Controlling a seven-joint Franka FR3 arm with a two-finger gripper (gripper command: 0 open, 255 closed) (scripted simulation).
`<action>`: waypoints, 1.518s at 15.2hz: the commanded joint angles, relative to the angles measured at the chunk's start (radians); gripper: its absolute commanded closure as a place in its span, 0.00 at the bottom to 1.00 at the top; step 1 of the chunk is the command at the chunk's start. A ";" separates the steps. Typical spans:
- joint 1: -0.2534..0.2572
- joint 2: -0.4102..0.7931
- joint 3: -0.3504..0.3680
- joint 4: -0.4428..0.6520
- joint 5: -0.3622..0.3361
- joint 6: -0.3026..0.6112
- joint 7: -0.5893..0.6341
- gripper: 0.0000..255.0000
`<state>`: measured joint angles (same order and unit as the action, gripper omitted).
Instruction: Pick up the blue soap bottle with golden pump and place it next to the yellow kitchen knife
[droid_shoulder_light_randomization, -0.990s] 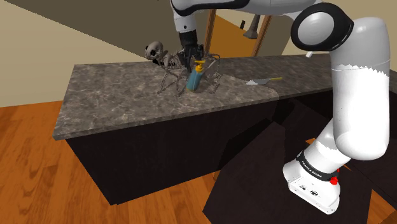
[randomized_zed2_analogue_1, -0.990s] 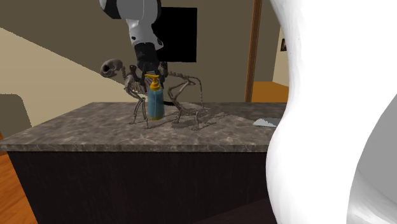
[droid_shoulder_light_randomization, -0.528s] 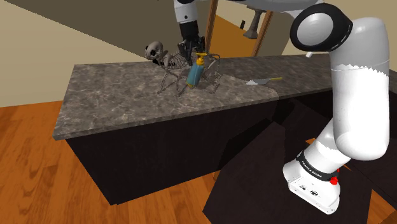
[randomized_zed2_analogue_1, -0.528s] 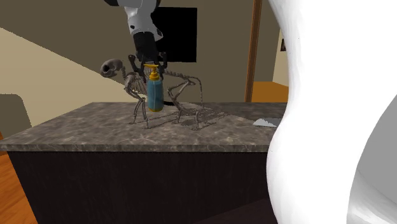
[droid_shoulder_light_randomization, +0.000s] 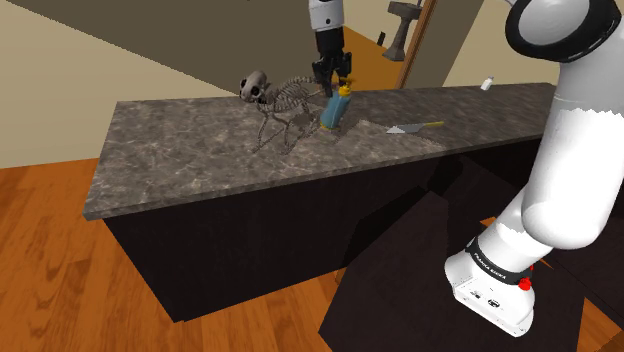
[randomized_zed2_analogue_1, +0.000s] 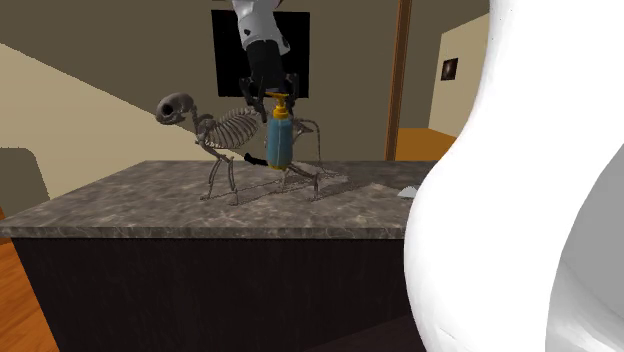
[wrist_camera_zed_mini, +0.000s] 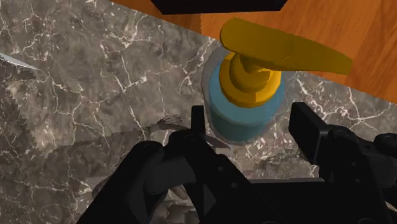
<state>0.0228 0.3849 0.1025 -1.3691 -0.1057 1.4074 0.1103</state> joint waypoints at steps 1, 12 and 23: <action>-0.028 -0.035 -0.014 -0.039 -0.006 0.008 -0.041 1.00; -0.167 -0.220 -0.102 -0.238 -0.049 0.049 -0.263 1.00; -0.299 -0.290 -0.211 -0.274 -0.110 0.060 -0.505 1.00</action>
<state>-0.2666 0.0969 -0.1000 -1.6490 -0.2107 1.4716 -0.3734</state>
